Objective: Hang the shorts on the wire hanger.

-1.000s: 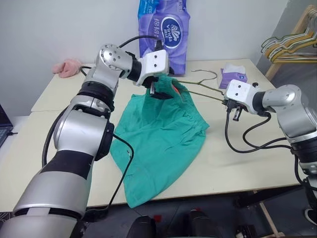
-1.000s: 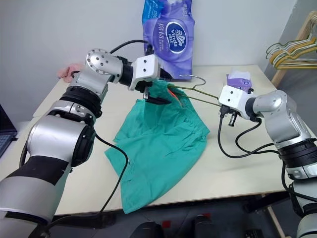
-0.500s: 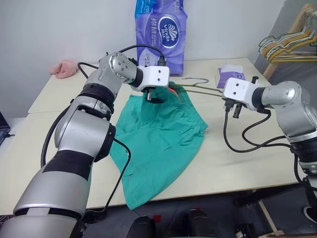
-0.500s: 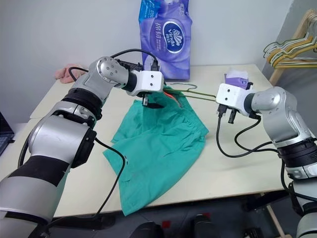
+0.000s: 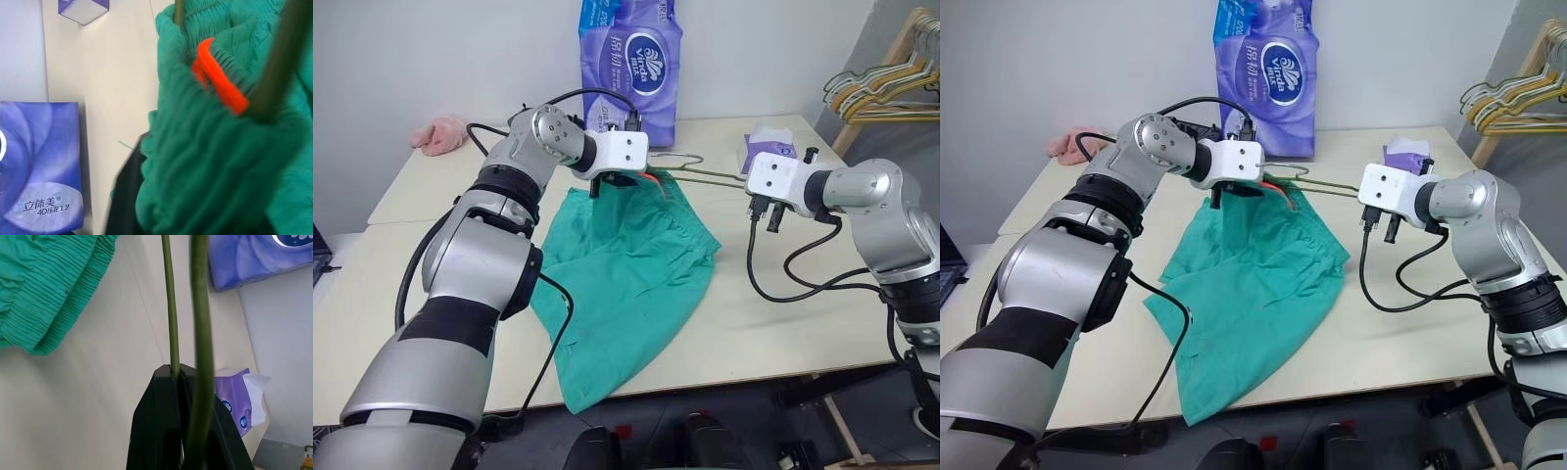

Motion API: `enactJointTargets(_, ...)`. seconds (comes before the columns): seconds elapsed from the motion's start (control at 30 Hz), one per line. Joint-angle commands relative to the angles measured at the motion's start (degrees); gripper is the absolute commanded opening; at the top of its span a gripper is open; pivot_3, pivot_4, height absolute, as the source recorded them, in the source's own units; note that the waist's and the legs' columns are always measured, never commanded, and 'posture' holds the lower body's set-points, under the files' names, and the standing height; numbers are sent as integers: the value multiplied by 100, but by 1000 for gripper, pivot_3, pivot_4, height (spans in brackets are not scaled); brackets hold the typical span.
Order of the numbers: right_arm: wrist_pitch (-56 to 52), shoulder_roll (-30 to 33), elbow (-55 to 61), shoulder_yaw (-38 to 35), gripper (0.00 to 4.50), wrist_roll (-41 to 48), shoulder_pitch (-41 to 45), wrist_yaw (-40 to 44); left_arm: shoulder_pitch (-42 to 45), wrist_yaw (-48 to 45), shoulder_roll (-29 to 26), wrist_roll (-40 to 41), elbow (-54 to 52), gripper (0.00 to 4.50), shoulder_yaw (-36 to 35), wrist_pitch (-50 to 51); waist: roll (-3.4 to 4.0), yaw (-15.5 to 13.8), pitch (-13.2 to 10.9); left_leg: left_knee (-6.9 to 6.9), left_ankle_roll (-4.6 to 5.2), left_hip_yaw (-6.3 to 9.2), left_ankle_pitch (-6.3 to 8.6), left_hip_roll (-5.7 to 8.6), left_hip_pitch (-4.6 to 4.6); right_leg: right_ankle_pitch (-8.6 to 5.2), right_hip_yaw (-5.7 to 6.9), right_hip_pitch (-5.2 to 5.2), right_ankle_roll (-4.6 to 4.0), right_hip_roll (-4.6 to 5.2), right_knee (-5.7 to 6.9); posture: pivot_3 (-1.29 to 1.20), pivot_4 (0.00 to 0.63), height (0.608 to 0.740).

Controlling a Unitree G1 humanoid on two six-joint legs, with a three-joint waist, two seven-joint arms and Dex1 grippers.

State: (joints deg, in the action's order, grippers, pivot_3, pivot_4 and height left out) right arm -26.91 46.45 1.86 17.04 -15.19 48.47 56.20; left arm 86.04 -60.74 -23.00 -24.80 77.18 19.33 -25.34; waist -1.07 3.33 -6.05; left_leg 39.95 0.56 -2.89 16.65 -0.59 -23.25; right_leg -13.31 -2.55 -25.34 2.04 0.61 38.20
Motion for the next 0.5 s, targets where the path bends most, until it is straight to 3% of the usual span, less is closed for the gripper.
enactJointTargets(0.03,13,-35,437,-240,0,63,301,-6,72,-40,62,97,-42,34,-117,-13,0,4,0,0,0,0,0,0,0,0,0,0,0,0,0,-114,19,740)
enactJointTargets(0.3,-7,-25,501,-214,0,97,328,110,-16,-44,145,217,-77,34,-266,-10,1,7,1,0,0,0,0,0,1,0,0,0,0,0,2,-107,23,740)
enactJointTargets(0.33,-67,-19,500,-214,513,145,322,194,-14,-25,141,221,-78,0,-295,6,1,7,1,0,0,1,0,0,1,0,1,0,0,0,2,-105,24,740)
enactJointTargets(0.5,-499,94,718,-352,1990,378,222,445,-25,114,39,167,-72,0,-334,79,1,6,2,1,-1,2,0,0,0,0,1,0,0,2,4,-94,25,740)
